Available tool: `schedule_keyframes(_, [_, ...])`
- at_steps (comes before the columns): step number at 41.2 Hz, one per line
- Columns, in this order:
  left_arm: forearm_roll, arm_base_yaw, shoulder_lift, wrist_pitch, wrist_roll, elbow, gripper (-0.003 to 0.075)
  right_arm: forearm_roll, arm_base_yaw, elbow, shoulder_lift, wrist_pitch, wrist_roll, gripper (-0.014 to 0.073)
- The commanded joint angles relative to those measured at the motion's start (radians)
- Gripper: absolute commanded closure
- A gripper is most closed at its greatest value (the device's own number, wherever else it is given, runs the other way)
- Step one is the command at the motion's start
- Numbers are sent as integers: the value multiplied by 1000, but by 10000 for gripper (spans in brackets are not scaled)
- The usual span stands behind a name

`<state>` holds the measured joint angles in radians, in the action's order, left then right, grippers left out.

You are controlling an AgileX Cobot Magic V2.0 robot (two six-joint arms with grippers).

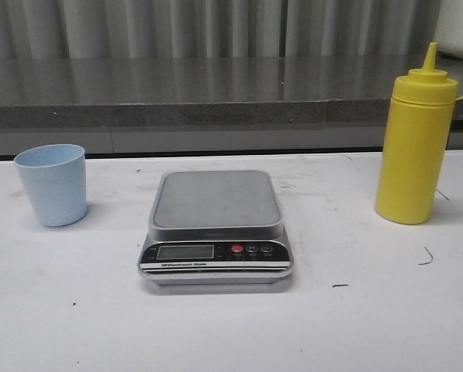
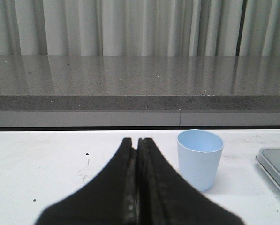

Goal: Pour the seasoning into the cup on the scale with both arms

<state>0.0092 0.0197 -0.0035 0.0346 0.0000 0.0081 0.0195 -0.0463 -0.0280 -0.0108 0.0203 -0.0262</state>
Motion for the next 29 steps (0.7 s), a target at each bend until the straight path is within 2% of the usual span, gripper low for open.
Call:
schedule_keyframes(1, [-1, 3, -22, -78, -6, 16, 740, 2, 0, 4, -18, -84, 5, 662])
schedule_keyframes(21, [-1, 3, -22, -78, -6, 16, 740, 2, 0, 4, -18, -84, 5, 662])
schedule_keyframes(29, [-1, 3, -22, -128, -6, 16, 740, 2, 0, 4, -18, -91, 5, 662])
